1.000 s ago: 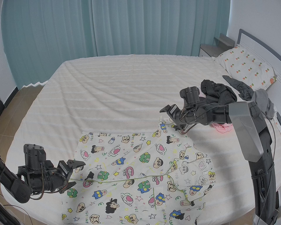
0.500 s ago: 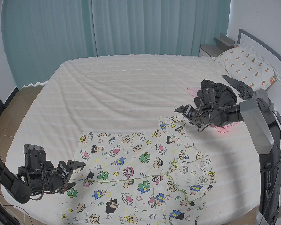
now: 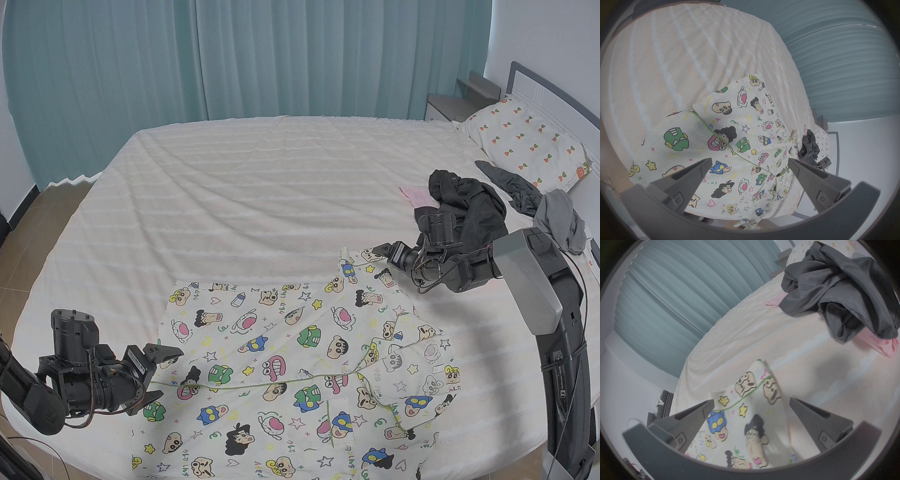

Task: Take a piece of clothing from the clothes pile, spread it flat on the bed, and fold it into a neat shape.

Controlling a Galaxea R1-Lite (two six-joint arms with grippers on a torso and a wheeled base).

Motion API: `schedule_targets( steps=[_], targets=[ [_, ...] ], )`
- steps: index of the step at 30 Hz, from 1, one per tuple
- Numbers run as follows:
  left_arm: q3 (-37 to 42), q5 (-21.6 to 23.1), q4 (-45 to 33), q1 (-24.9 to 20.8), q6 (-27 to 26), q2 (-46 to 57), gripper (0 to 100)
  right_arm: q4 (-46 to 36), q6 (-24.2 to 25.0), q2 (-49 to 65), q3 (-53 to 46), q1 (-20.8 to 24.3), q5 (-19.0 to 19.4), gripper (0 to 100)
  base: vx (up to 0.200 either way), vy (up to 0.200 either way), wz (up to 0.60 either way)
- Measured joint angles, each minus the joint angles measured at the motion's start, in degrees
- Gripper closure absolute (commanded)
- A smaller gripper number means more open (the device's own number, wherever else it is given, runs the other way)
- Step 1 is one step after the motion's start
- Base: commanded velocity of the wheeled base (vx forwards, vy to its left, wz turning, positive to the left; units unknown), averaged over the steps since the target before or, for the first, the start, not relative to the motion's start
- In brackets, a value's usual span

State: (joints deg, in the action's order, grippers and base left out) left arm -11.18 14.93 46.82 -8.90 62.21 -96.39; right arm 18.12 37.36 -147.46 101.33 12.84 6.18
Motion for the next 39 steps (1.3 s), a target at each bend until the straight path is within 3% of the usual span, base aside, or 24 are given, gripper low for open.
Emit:
schedule_targets(
  steps=[11, 12, 29, 39],
  targets=[
    [0.0, 0.0, 0.0, 0.0, 0.0, 0.0, 0, 0.5, 0.3, -3.3, 3.1, -0.1, -1.7, 0, 0.000, 0.000, 0.00],
    [0.0, 0.0, 0.0, 0.0, 0.0, 0.0, 0, 0.5, 0.3, -3.4, 3.2, -0.1, -1.7, 100, 0.000, 0.000, 0.00],
    [0.0, 0.0, 0.0, 0.0, 0.0, -0.2, 0, 0.5, 2.3, -6.0, 6.6, -0.2, -4.1, 100, 0.000, 0.000, 0.00],
    [0.0, 0.0, 0.0, 0.0, -0.1, -0.2, 0, 5.9, 1.8, -6.0, 7.6, -0.8, -6.4, 100, 0.000, 0.000, 0.00]
  ],
)
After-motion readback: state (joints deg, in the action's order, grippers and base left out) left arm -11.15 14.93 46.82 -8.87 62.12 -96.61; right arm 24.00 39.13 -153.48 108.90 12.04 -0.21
